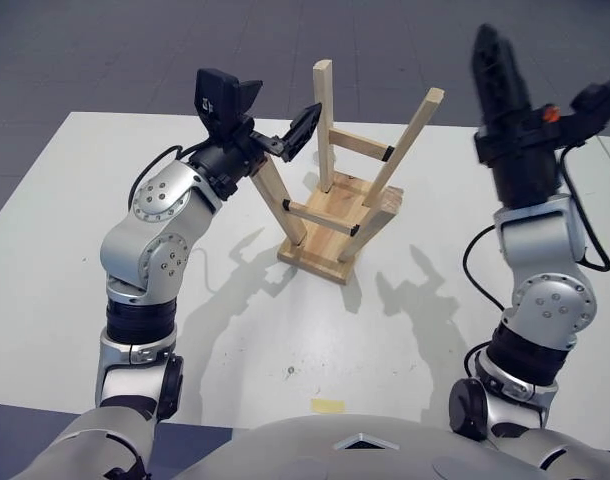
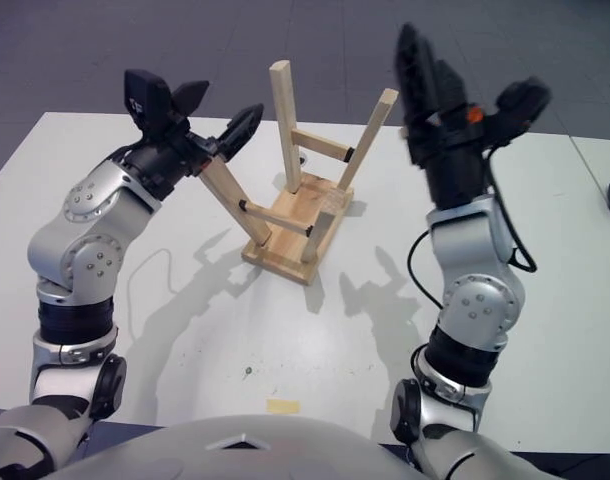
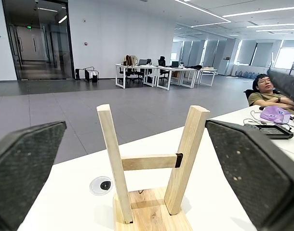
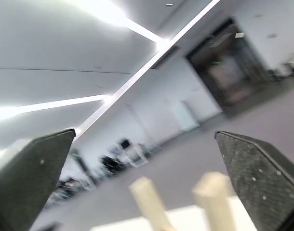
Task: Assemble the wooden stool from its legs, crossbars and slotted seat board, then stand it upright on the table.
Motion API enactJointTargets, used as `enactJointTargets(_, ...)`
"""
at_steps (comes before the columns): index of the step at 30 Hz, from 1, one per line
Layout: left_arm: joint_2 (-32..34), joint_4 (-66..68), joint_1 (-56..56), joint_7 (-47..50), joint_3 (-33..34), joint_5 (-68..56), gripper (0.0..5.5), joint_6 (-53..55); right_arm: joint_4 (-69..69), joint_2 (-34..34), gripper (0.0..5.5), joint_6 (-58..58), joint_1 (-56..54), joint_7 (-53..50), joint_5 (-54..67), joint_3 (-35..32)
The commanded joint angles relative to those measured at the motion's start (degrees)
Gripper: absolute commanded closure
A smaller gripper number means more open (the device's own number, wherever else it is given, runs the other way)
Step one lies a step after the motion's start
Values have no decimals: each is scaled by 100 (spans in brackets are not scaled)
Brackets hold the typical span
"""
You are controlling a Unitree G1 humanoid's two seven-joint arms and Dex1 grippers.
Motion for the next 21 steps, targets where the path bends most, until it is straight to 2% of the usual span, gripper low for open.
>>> enactJointTargets(1,174,180,-546,192,620,-66,12,129,159,-742,10,698,772,188,-1239,1213)
enactJointTargets(4,505,887,-739,437,951,483,12,-116,-293,-845,10,988,1433,861,-1288,2166)
enactJointTargets(7,753,1386,-627,618,1097,982,12,-274,-641,-922,10,1109,1750,1270,-1221,2482)
enactJointTargets(11,764,1285,-235,536,1143,1164,12,-255,-442,-954,10,1267,1964,1527,-878,2027)
enactJointTargets(15,898,1327,173,325,1235,1263,12,-333,-725,-1922,10,1521,2851,3151,-414,2050)
enactJointTargets(17,1060,1356,419,69,1310,1265,12,-369,-656,-2328,10,1527,3170,3612,-567,2082)
enactJointTargets(18,1215,1341,676,-260,1309,1239,12,-419,-323,-2395,10,1276,3171,3576,-977,2059)
enactJointTargets(21,1719,1464,1539,-1053,1189,1449,12,-640,1010,-1971,10,318,2538,2911,-1788,1509)
